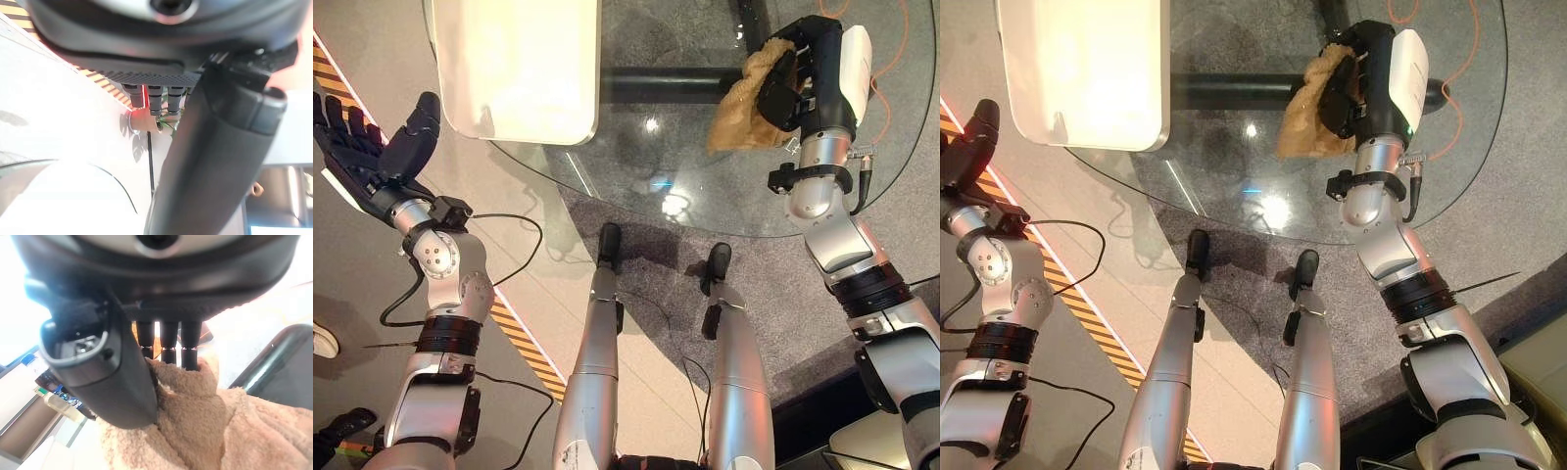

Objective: Wipe the table with a cloth and put it in the basket.

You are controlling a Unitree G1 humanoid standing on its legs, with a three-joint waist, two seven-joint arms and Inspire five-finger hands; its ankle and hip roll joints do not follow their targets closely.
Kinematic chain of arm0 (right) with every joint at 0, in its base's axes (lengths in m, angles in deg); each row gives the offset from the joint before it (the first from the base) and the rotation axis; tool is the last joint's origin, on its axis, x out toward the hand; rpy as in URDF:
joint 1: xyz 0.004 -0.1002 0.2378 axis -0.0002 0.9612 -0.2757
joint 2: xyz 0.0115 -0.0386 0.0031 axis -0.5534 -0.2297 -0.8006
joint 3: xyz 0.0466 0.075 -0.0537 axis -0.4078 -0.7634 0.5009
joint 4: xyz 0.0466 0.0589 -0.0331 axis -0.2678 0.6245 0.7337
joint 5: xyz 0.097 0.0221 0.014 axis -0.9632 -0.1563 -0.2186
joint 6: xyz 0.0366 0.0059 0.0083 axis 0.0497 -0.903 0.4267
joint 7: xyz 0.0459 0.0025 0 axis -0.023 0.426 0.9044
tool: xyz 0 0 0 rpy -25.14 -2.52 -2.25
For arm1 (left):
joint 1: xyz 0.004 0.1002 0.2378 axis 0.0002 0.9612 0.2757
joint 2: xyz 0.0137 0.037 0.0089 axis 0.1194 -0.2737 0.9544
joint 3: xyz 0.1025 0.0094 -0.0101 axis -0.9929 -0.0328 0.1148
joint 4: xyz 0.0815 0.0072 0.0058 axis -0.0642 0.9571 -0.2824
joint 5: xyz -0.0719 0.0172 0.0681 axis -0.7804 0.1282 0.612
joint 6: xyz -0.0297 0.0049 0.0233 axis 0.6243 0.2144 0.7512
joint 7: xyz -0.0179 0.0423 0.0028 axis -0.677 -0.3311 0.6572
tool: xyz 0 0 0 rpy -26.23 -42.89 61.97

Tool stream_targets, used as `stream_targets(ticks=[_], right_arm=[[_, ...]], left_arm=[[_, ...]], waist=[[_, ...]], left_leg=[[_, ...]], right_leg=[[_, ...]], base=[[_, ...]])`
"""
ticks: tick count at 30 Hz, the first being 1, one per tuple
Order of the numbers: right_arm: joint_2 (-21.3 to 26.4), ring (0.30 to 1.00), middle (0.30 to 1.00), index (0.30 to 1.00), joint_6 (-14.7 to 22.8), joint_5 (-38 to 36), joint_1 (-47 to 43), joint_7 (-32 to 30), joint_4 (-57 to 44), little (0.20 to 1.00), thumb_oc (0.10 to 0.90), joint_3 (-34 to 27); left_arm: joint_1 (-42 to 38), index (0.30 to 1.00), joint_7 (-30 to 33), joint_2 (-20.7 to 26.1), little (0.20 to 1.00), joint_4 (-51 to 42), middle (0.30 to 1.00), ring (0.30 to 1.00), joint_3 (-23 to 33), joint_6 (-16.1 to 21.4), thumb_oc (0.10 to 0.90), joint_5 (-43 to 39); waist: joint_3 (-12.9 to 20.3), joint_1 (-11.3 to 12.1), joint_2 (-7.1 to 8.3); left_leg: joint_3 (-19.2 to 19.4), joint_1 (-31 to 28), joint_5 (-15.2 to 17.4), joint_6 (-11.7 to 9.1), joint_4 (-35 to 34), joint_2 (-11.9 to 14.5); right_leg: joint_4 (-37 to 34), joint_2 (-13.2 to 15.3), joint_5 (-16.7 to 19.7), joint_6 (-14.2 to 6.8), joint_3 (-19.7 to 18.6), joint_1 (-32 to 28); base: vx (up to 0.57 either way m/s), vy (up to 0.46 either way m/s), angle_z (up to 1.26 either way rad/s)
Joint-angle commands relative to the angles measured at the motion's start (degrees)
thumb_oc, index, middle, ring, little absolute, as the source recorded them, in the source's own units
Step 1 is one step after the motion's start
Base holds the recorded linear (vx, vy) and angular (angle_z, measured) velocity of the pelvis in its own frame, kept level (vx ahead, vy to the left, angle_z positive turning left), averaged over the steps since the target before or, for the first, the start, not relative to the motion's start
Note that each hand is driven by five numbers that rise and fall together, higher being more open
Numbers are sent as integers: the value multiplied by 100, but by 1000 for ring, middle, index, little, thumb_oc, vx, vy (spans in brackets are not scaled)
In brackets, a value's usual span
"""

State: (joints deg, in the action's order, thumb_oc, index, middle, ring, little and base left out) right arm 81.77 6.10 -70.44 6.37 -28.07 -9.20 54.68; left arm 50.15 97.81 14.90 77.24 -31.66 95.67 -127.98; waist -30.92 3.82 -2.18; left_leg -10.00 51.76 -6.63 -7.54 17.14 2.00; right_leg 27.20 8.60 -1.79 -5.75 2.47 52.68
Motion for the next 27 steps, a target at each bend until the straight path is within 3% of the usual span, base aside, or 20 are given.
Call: stream_targets(ticks=[1,7,11,19,27], right_arm=[[133,300,300,300,652,97,-108,-322,-859,200,100,-525],[89,300,300,300,753,127,23,-242,-1106,200,100,-762],[40,300,300,300,833,138,86,-158,-1357,200,100,-950],[58,300,300,300,1019,14,116,-44,-1620,200,100,-1167],[83,300,300,300,1170,-104,78,51,-1793,200,100,-1270]], left_arm=[[-87,900,-138,113,900,-547,900,900,593,547,800,460],[33,900,-577,72,900,-1002,900,900,528,411,800,445],[152,900,-1327,-9,900,-1366,900,900,407,234,800,322],[211,900,-2246,9,900,-1701,900,900,189,-77,800,66],[242,900,-2725,51,900,-1877,900,900,24,-312,800,-110]], waist=[[113,-30,4],[113,-44,8],[113,-67,-6],[113,-111,-18],[113,-133,-5]], left_leg=[[670,-405,442,695,26,-619],[687,-420,450,703,60,-622],[715,-454,435,709,50,-618],[766,-505,427,727,64,-609],[790,-566,422,737,43,-604]], right_leg=[[-500,-659,-56,313,332,-442],[-472,-662,-41,298,309,-456],[-474,-670,-14,278,274,-482],[-481,-661,36,251,241,-527],[-530,-666,78,239,219,-587]], base=[[0,0,0],[0,0,0],[0,0,0],[0,0,0],[3,-2,-3]])
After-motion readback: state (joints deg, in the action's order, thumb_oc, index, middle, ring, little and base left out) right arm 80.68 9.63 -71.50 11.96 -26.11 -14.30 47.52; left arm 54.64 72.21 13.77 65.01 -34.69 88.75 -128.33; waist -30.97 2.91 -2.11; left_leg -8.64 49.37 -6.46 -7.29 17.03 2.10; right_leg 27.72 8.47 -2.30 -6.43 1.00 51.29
